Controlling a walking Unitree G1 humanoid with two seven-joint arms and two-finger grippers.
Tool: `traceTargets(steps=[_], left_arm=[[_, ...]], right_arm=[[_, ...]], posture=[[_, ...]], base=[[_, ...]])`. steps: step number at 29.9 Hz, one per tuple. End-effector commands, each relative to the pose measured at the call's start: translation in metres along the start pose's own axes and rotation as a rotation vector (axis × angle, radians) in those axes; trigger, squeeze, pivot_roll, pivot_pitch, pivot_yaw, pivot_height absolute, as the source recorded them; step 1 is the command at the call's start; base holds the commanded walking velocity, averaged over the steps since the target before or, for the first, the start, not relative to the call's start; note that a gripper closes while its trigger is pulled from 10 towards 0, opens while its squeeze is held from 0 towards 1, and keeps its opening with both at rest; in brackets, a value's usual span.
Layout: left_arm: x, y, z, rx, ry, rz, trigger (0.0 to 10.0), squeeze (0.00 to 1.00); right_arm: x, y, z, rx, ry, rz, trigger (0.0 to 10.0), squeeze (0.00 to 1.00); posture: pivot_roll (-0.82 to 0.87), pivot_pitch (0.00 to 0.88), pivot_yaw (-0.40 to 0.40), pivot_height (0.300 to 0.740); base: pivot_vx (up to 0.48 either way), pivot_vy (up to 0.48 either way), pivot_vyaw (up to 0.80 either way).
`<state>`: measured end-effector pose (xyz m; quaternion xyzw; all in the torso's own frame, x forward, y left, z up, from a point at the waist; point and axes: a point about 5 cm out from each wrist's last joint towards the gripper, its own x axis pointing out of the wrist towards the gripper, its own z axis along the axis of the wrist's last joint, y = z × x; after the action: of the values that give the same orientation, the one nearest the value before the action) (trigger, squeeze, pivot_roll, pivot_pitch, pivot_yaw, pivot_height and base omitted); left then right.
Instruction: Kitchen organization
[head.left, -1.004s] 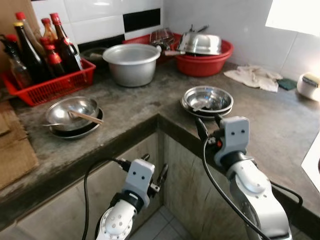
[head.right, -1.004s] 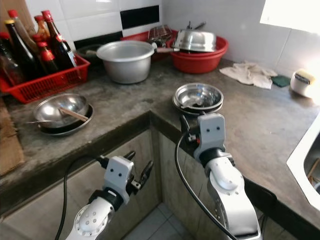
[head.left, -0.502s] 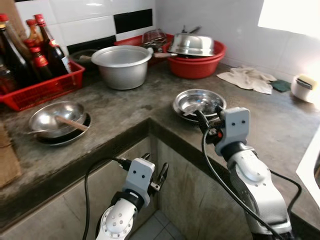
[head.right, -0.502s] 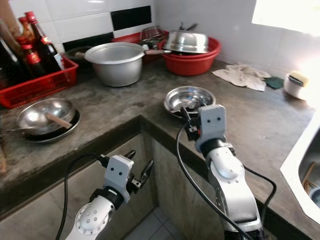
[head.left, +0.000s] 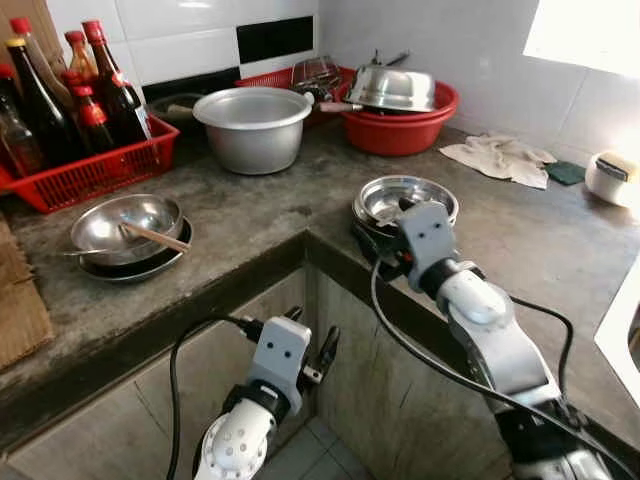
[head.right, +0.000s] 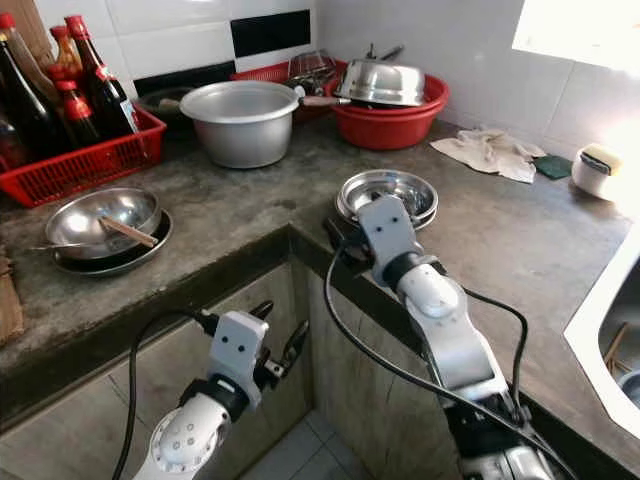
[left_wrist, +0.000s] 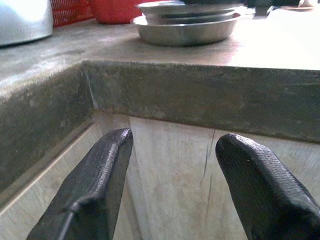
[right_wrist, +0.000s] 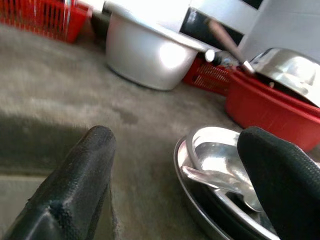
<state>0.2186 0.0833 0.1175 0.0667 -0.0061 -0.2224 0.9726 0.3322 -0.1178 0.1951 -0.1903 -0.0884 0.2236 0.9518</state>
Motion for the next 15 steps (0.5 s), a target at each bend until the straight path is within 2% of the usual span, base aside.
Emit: traceTargets(steps=[1, 8, 15], left_arm=[[-0.002, -0.004, 0.005, -0.011, -0.016, -0.016, 10.0, 0.00], [-0.004, -0.007, 0.006, -0.011, -0.014, -0.027, 10.0, 0.00], [-0.007, -0.009, 0.005, -0.011, -0.010, -0.027, 10.0, 0.00]], right_arm=[[0.006, -0.003, -0.003, -0.065, 0.009, 0.015, 10.0, 0.00], [0.013, -0.008, -0.014, -0.134, 0.041, 0.007, 10.0, 0.00], [0.018, -0.017, -0.015, -0.154, 0.029, -0.026, 10.0, 0.00]], posture=[[0.14, 0.070, -0.049, 0.740], [0.15, 0.069, -0.055, 0.740], [0.15, 0.062, -0.056, 0.740]], base=[[0.000, 0.000, 0.00], [0.000, 0.000, 0.00], [0.000, 0.000, 0.00]])
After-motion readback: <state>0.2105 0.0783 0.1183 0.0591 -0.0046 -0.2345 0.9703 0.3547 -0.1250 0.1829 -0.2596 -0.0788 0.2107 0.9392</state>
